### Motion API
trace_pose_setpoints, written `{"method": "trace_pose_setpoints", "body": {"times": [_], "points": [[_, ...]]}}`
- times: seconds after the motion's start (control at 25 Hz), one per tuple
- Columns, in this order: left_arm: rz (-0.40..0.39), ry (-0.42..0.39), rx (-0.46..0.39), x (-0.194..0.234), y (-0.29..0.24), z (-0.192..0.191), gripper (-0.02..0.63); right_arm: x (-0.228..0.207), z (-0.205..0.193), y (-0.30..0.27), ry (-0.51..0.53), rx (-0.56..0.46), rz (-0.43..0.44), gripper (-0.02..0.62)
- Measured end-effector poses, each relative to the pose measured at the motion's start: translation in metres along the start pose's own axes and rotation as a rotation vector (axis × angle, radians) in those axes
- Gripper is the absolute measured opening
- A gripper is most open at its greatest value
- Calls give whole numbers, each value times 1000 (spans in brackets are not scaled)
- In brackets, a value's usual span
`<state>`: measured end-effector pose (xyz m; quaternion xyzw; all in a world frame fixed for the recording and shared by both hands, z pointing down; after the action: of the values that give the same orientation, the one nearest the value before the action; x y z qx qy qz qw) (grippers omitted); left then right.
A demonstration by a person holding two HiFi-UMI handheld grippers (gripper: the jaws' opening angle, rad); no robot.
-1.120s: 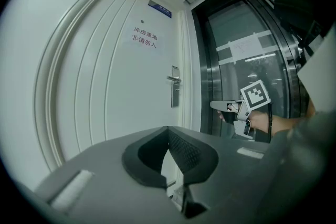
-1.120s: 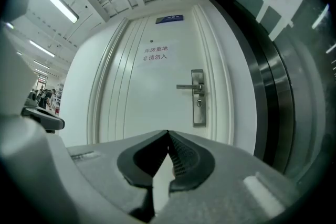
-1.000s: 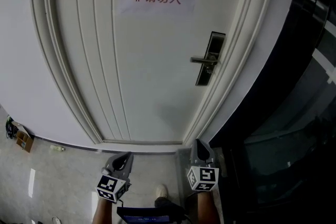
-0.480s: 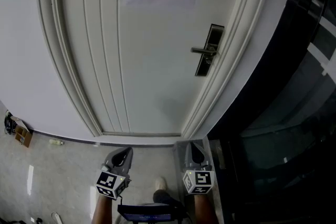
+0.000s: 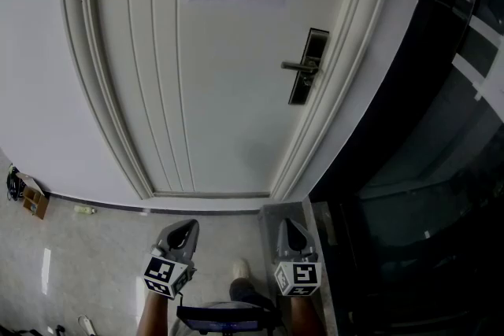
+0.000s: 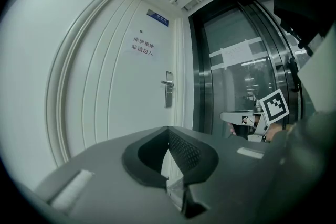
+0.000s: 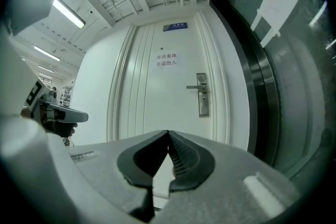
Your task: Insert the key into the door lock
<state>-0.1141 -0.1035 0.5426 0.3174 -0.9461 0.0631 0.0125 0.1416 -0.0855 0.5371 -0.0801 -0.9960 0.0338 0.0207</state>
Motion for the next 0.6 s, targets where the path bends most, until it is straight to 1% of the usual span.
{"method": "trace_pose_setpoints", "body": {"times": [0.28,0.6], "points": [[-7,-8,-3,-11,14,-4,2,6,-6,22,15,0,17,2],[7,-13,-21,-9,23,0,2,17,-9,25,30,12,44,2]]}}
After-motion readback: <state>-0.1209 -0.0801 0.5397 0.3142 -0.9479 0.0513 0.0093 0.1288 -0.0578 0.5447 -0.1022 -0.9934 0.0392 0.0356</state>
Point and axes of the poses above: the fingertips, and each gripper's own axes: y backward along the fingers, x to its left, z out of its top, the point moved 4 cm from there along y, backward along the fingers, and after that the axes turned 3 degrees about x, right-handed, at the moved point
